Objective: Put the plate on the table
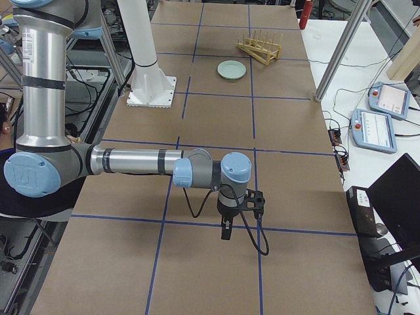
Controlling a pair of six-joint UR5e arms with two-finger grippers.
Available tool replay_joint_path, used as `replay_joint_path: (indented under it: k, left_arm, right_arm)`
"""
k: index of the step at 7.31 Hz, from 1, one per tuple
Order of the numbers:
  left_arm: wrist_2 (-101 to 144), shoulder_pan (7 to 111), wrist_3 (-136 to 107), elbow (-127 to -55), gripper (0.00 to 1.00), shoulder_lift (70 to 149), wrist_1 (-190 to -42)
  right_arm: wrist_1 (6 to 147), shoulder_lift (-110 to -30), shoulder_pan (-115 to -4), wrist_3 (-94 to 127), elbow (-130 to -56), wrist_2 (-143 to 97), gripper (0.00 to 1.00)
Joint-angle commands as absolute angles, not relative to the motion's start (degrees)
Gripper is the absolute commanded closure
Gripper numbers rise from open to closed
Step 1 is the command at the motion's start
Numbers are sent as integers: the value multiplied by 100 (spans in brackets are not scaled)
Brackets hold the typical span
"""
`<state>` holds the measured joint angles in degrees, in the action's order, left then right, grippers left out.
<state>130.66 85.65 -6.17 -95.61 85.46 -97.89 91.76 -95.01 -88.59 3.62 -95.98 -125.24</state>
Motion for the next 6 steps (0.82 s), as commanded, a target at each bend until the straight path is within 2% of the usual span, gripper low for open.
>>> replay_joint_path:
  k: [1,6]
  left_arm:
    - [13052,8824,-782,-9571,0,8508,-9782]
    - [13658,8824,-756,-9527,0,8525,-9765]
  right_arm:
    - [9176,-9501,-8859,360,-9598,-12524,0]
    - [9176,-9501,-8859,360,-9598,-12524,0]
